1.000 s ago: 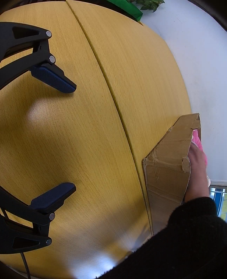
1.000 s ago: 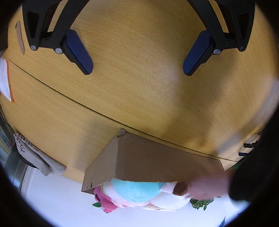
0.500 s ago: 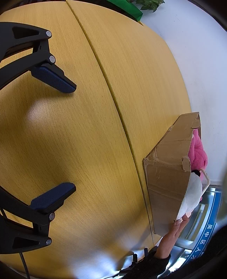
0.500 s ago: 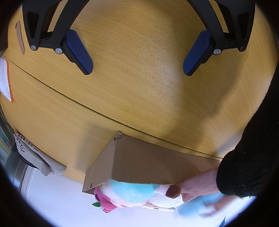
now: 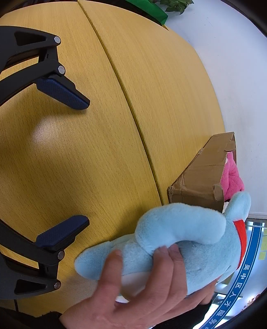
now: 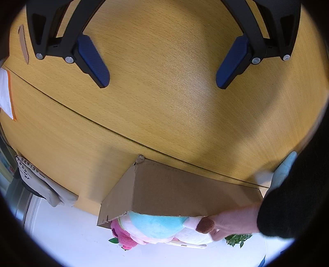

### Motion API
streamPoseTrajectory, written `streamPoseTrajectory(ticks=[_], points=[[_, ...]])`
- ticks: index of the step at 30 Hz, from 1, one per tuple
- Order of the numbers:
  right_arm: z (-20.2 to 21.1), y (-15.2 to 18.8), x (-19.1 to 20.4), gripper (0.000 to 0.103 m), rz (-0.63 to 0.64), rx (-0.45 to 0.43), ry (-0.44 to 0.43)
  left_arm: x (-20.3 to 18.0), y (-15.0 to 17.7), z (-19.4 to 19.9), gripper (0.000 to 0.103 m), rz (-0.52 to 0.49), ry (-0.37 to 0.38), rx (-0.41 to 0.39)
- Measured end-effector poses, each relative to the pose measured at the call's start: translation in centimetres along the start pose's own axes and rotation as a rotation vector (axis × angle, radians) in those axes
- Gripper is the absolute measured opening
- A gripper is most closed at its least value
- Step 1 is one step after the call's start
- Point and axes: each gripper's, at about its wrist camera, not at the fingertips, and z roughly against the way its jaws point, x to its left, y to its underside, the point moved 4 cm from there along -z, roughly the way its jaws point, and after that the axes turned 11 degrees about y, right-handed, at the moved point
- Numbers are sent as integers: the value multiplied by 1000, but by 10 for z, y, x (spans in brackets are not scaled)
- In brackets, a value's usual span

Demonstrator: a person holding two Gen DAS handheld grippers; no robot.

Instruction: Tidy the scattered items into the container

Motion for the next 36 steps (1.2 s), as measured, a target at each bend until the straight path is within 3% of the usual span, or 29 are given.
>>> streamPoseTrajectory(ticks=[36], points=[[5,2,3,103,-2,1,0,5,0,1,103,3,-15,-5]])
